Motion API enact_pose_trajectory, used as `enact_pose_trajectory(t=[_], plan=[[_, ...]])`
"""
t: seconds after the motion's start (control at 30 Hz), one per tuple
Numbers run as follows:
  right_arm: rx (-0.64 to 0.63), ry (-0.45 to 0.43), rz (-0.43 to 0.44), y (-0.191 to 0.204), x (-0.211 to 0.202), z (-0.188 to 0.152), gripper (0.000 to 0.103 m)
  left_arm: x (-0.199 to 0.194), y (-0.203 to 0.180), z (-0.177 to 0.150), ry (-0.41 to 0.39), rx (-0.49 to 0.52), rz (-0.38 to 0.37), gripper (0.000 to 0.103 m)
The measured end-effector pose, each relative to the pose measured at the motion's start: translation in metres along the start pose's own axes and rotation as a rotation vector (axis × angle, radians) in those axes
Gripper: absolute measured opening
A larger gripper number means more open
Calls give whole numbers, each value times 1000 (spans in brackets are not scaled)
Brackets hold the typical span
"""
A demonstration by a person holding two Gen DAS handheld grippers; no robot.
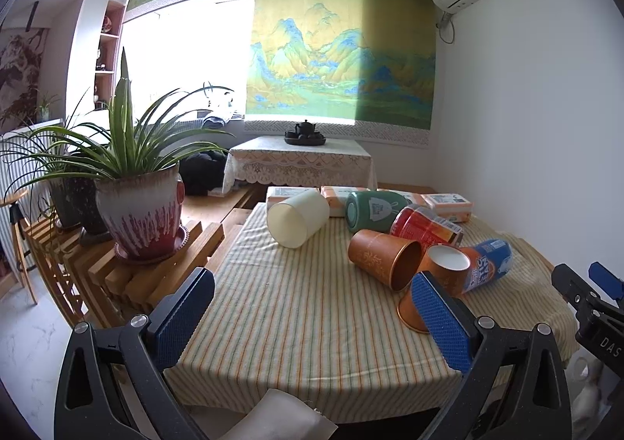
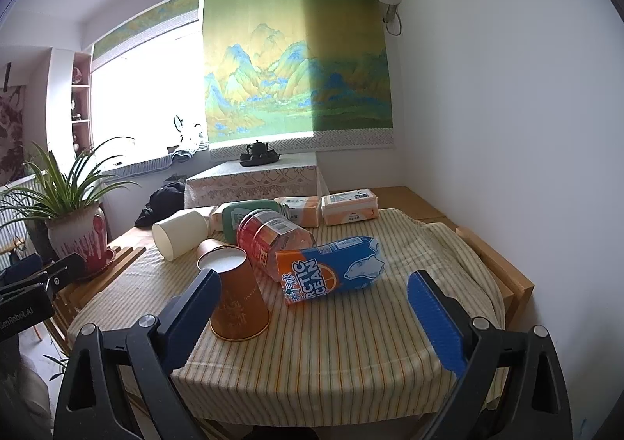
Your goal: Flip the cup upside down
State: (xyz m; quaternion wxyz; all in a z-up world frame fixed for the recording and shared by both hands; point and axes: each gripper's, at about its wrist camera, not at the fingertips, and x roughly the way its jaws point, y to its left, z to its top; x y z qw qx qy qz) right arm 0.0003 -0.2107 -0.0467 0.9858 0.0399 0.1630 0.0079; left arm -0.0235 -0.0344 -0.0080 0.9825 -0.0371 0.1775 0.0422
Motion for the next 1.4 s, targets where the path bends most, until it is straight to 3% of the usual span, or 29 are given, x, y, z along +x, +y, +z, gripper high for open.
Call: enact_pose_trajectory(t=[1.4], plan=[[12, 13, -5, -4, 3, -3, 95, 1, -8, -1, -5, 20, -8, 102]])
